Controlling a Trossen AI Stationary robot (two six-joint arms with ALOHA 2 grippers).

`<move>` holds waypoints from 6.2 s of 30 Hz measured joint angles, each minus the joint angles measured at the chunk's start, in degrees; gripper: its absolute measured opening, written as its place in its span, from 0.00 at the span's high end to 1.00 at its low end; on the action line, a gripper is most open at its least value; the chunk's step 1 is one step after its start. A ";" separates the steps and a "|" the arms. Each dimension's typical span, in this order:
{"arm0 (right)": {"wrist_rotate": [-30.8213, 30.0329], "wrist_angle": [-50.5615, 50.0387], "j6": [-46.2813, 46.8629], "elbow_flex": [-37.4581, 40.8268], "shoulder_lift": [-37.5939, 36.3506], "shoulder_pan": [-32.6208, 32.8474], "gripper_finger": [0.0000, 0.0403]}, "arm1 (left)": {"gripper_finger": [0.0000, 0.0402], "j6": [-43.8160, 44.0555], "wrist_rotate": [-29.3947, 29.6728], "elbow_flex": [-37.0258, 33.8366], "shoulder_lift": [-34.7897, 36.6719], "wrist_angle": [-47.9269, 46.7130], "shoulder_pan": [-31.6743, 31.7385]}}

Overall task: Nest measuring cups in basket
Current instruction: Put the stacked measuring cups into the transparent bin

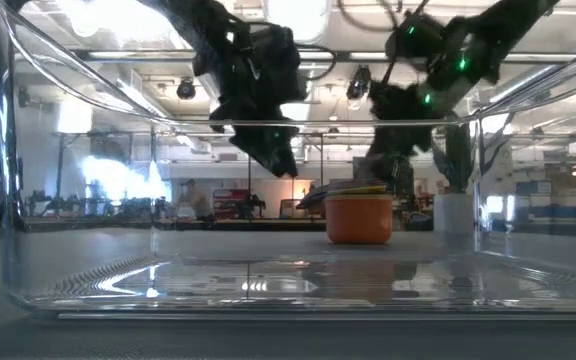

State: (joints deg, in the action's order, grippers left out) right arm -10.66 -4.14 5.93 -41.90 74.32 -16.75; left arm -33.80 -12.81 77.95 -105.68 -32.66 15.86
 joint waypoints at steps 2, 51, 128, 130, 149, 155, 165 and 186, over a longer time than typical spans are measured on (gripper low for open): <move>0.08 0.00 0.01 0.23 -2.97 0.09 0.41 | 0.42 -2.61 0.49 0.04 0.41 0.87 0.40; -1.42 -8.42 1.88 1.89 -13.05 1.53 0.41 | 0.21 -17.60 4.62 27.19 -20.42 -18.03 -1.47; -1.40 -10.54 2.40 1.96 -13.05 1.90 0.41 | 0.75 14.87 9.95 16.09 -19.77 -7.87 -2.36; -1.40 -10.54 2.40 1.96 -13.05 1.90 0.41 | 0.75 14.85 9.93 16.09 -19.75 -8.50 -2.19; -1.38 -10.62 2.40 1.96 -13.05 1.88 0.41 | 0.93 12.83 15.33 21.79 -19.22 -21.37 -2.01; -1.38 -10.66 2.12 1.96 -13.05 1.90 0.41 | 0.93 12.66 15.33 21.79 -19.22 -21.54 -2.04; -1.38 -10.68 2.25 1.96 -13.05 1.88 0.41 | 0.93 12.22 19.24 21.79 -19.29 -21.39 -2.35; -0.94 -16.85 3.86 1.96 -13.09 1.90 0.41 | 0.94 11.70 30.82 17.88 -18.66 -11.01 -2.82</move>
State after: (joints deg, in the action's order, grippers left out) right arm -11.60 -20.99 9.79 -39.94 61.23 -14.85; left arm -22.10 18.02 95.83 -124.34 -43.67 13.04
